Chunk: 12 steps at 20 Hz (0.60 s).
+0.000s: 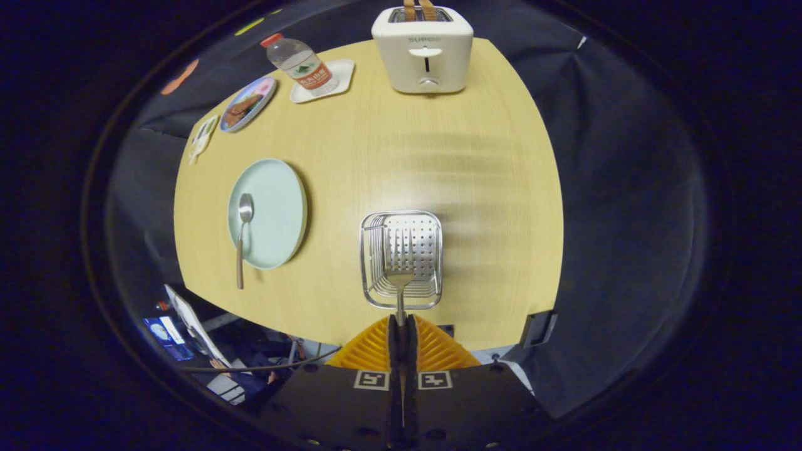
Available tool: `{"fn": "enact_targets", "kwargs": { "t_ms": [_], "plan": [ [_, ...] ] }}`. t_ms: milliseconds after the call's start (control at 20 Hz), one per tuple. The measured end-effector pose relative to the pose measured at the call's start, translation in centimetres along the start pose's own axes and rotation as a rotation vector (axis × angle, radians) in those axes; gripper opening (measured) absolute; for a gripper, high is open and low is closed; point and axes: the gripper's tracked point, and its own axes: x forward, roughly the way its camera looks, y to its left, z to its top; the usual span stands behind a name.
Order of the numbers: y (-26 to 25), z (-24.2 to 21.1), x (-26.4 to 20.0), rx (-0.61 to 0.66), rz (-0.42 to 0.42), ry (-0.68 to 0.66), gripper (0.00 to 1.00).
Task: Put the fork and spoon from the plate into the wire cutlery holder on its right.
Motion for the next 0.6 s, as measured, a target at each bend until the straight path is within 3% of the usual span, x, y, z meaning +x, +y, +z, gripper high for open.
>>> {"fn": "enact_targets", "kwargs": {
  "t_ms": [250,450,600],
  "plan": [
    [0.0,0.8,0.9,0.059,-0.006,0.040,0.05],
    [-0.1,1.8,0.2,0.032,-0.031,-0.019,0.20],
    [0.9,2.9,-1.7,-0.022,-0.041,-0.167,0.61]
  ]
}}
